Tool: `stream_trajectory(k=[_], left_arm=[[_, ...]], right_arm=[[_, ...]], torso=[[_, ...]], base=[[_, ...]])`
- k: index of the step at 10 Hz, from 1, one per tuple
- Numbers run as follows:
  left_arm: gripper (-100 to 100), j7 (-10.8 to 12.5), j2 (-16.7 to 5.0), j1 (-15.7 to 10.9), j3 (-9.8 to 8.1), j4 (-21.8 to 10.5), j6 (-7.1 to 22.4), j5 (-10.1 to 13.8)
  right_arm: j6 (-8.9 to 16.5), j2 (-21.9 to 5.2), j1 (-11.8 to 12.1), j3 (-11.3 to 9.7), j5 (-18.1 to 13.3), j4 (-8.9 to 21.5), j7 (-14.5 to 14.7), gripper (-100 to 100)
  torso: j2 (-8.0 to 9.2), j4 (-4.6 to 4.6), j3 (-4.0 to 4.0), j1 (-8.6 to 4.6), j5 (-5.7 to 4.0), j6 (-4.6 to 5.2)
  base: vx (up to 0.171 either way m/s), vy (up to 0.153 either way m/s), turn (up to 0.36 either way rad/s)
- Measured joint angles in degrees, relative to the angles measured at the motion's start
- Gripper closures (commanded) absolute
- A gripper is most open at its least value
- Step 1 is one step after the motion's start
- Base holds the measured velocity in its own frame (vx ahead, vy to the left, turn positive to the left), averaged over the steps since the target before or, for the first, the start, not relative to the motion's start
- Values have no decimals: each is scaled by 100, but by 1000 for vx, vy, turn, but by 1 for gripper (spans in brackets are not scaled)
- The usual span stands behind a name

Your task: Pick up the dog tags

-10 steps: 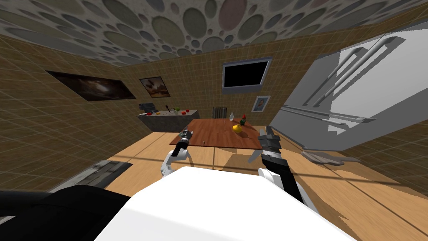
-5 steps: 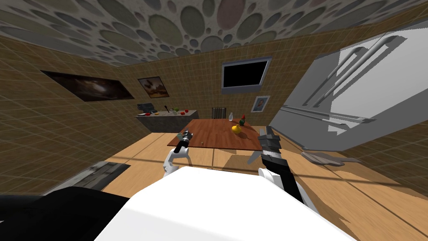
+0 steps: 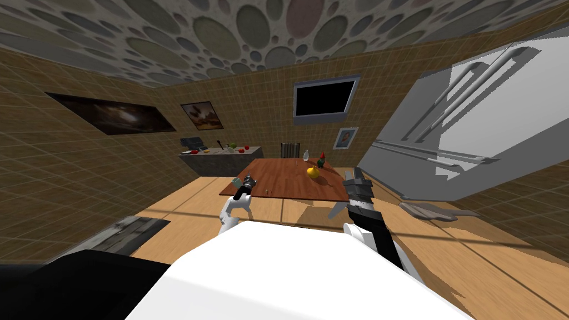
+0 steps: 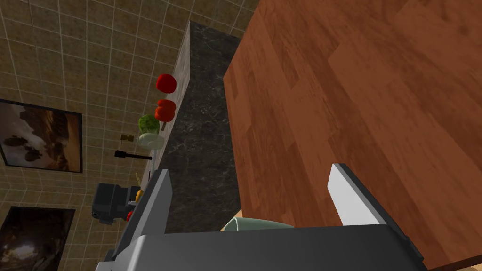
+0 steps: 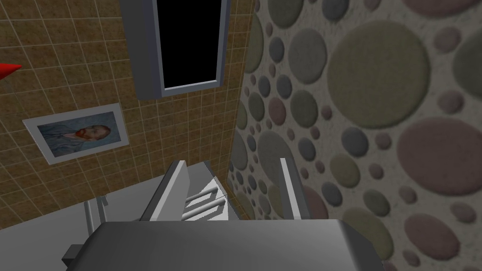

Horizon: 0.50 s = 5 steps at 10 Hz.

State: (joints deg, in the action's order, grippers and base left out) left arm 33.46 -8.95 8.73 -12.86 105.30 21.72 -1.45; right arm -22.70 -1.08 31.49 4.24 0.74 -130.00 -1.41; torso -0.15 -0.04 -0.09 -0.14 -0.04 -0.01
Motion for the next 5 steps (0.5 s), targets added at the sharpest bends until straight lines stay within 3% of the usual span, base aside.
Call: stream_trajectory(k=[5], left_arm=[[-100,301,55,-234,-138,-379,675,-17]], right_arm=[[0,0,0,0,0,0,0,0]], torso=[[7,1,4,7,1,0]], base=[[29,-29,-4]])
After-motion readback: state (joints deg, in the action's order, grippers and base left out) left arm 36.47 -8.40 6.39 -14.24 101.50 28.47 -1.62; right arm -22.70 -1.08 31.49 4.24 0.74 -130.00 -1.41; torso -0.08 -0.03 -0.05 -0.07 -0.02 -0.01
